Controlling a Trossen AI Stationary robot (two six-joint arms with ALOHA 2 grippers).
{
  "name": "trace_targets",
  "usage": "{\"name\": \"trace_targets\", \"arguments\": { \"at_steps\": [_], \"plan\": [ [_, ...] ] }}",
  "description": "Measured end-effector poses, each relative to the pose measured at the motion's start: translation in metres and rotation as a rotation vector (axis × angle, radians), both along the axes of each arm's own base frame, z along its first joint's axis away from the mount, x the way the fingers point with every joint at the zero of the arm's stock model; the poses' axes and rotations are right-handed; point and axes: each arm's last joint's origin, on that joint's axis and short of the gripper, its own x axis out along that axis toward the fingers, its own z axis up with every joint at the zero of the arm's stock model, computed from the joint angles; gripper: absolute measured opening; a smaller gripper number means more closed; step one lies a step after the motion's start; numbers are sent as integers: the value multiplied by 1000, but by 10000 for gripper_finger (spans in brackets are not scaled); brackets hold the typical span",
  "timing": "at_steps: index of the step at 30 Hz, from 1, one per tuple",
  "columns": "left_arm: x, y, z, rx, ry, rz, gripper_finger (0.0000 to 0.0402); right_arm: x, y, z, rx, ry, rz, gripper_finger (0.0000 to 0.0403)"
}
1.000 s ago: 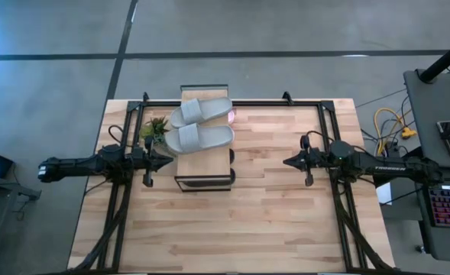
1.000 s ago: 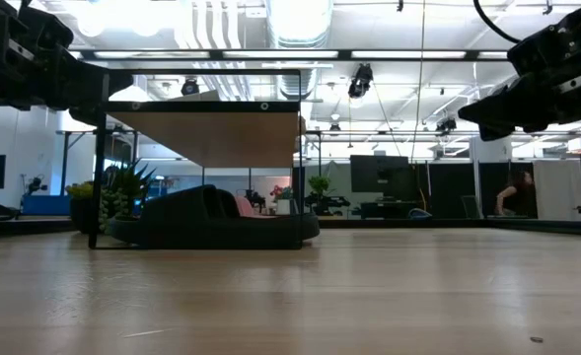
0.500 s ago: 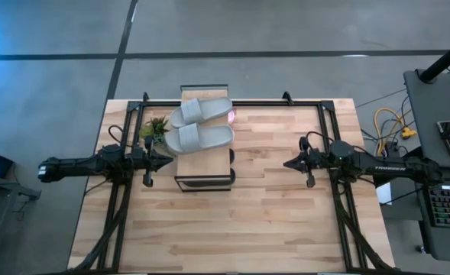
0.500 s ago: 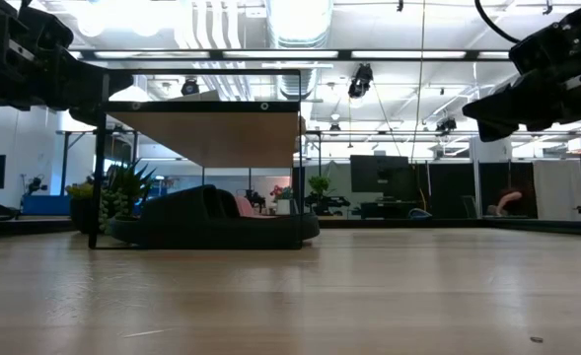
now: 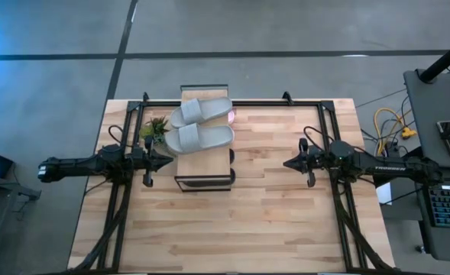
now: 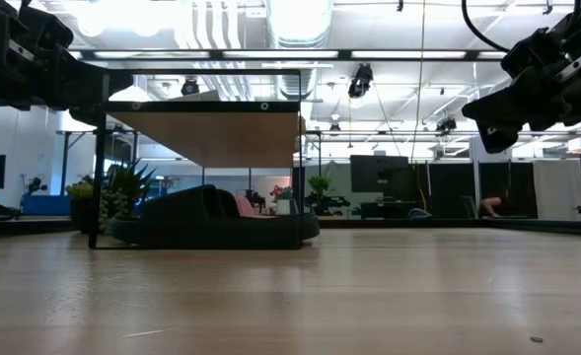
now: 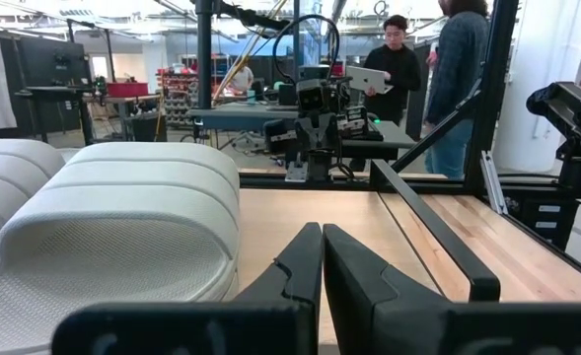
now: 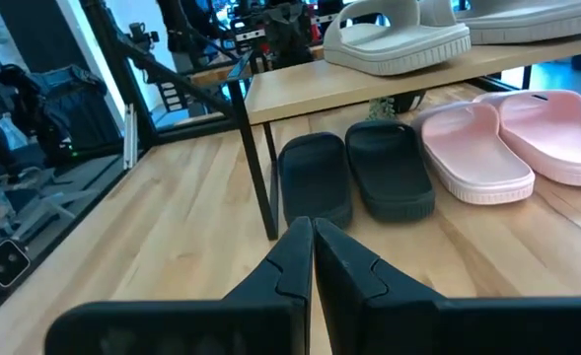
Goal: Pick and place slides into the shelf
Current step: Return to Home Position
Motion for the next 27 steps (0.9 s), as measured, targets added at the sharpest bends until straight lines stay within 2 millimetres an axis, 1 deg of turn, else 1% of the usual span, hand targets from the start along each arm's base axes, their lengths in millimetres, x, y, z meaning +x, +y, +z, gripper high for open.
{"name": "trace_targets", "arguments": {
  "at_steps": [15, 19, 24, 27],
  "plan": [
    [0, 0, 0, 0, -1, 0, 0, 0, 1, 1, -2, -6, 12, 9],
    [0, 0, 0, 0, -1, 0, 0, -3, 6, 6, -10, -61, 50, 9],
    [0, 0, 0, 0, 0, 0, 0, -10, 16, 13, -16, -145, 140, 9],
    [0, 0, 0, 0, -2, 0, 0, -13, 20, 11, -12, -131, 177, 9]
  ]
}}
